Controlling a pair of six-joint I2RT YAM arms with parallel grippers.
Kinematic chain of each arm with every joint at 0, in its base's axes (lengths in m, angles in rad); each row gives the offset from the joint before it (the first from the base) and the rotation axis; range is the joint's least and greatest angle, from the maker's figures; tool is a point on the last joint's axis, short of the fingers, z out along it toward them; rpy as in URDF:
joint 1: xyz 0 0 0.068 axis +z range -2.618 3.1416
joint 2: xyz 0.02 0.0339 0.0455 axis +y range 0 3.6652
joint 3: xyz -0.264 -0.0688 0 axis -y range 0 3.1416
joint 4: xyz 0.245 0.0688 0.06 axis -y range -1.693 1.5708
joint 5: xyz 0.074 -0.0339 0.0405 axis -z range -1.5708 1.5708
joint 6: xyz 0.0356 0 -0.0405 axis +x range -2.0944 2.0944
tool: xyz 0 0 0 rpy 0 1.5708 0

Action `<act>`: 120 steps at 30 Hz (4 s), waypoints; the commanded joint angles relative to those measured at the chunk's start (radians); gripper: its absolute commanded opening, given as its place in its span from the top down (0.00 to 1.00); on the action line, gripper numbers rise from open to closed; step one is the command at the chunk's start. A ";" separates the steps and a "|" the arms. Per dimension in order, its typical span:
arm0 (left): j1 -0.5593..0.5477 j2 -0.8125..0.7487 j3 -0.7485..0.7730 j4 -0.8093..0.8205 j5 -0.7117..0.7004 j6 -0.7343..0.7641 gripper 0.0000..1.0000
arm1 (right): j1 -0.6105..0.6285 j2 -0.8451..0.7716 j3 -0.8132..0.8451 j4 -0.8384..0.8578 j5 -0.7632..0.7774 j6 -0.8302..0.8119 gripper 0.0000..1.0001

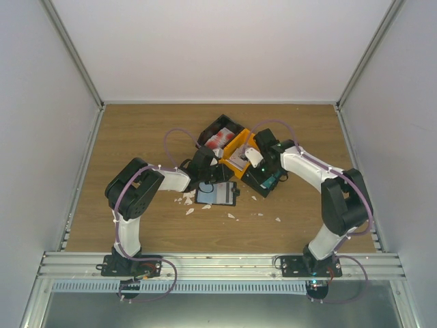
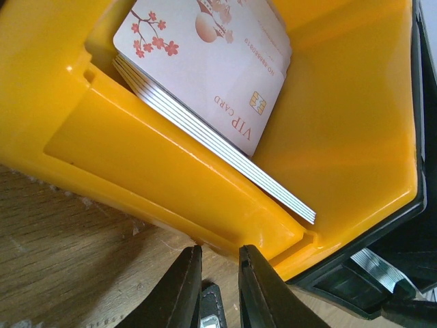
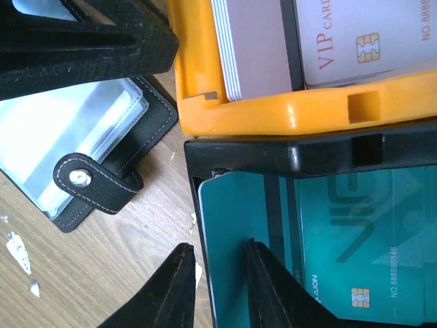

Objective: Put the credit cards into the card holder
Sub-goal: Pick up the credit card from the storage box, then insert the credit card into the card holder.

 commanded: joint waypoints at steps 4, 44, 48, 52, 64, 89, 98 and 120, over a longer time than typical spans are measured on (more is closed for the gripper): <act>-0.006 0.005 0.022 0.019 -0.029 0.018 0.82 | 0.003 -0.017 0.001 -0.002 -0.007 0.004 0.83; 0.013 -0.612 -0.285 -0.043 0.023 0.084 0.33 | 0.016 -0.518 -0.279 0.597 -0.213 0.581 1.00; 0.039 -0.655 -0.332 -0.141 -0.049 0.075 0.36 | 0.053 -0.527 -0.414 0.763 -0.239 0.795 1.00; 0.077 -0.683 -0.403 -0.203 -0.064 0.070 0.45 | 0.106 -0.498 -0.527 0.929 -0.214 0.990 0.99; 0.146 -0.631 -0.490 -0.219 -0.037 0.120 0.64 | 0.225 -0.278 -0.646 1.192 -0.082 1.210 1.00; 0.180 -0.447 -0.404 -0.299 0.002 0.168 0.74 | 0.221 -0.038 -0.630 1.338 -0.085 1.306 1.00; 0.180 -0.430 -0.401 -0.299 0.023 0.193 0.79 | 0.227 0.015 -0.615 1.341 -0.101 1.326 1.00; 0.180 -0.400 -0.391 -0.290 0.072 0.205 0.84 | 0.281 0.110 -0.503 1.290 -0.123 1.282 0.91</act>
